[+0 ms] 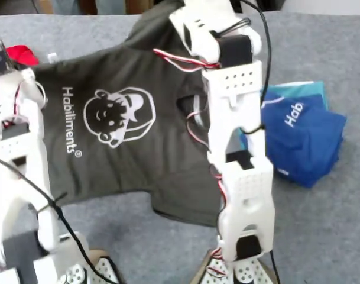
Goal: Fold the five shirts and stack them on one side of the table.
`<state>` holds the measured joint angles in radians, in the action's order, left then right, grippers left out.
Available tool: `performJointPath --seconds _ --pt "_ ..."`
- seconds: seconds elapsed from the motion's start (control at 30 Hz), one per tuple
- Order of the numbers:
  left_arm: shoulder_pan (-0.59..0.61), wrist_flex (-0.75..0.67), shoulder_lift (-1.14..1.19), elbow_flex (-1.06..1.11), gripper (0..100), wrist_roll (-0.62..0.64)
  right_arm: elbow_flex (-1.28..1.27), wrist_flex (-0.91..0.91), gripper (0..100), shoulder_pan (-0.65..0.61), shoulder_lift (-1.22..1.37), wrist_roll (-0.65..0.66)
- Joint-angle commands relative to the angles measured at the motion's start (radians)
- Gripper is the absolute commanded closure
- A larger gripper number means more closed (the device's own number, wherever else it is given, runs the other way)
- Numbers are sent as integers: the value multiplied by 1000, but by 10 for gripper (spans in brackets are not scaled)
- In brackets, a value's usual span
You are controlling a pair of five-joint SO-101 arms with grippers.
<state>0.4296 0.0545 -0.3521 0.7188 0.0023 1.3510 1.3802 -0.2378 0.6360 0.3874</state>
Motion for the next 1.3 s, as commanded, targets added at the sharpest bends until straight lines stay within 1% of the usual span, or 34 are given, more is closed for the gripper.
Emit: performJointPath --seconds 0.0,0.07,0.17,0.33,0.4,0.5,0.6,0.7,0.83,0.93,1.03,1.13,1.2,1.27 --pt "1 2 -135 90 971 -3 53 155 983 8 -16 86" --pt "-1 2 -190 165 971 -3 54 258 984 -15 -16 150" --pt "1 3 -275 288 971 -3 56 376 984 -40 -18 178" --pt "2 5 -420 504 971 -5 38 390 984 -26 -35 172" --pt "15 34 -480 549 971 -32 -27 390 984 -28 -70 180" --pt "19 229 -555 532 971 -64 -199 388 984 -29 -154 213" --pt "25 427 -606 478 971 -66 -375 385 984 -23 -245 229" --pt "27 560 -644 433 971 -66 -515 373 984 -23 -328 238" --pt "27 700 -671 386 971 -68 -656 371 984 -29 -426 272" --pt "56 755 -677 372 971 -68 -750 371 984 -21 -490 281" --pt "124 758 -667 377 971 -68 -866 364 984 -23 -555 298" --pt "174 764 -667 384 971 -69 -1017 295 984 -25 -618 301" --pt "176 766 -667 392 971 -86 -1125 235 984 -26 -657 301" --pt "151 766 -674 412 971 -95 -1227 181 984 -28 -696 301"
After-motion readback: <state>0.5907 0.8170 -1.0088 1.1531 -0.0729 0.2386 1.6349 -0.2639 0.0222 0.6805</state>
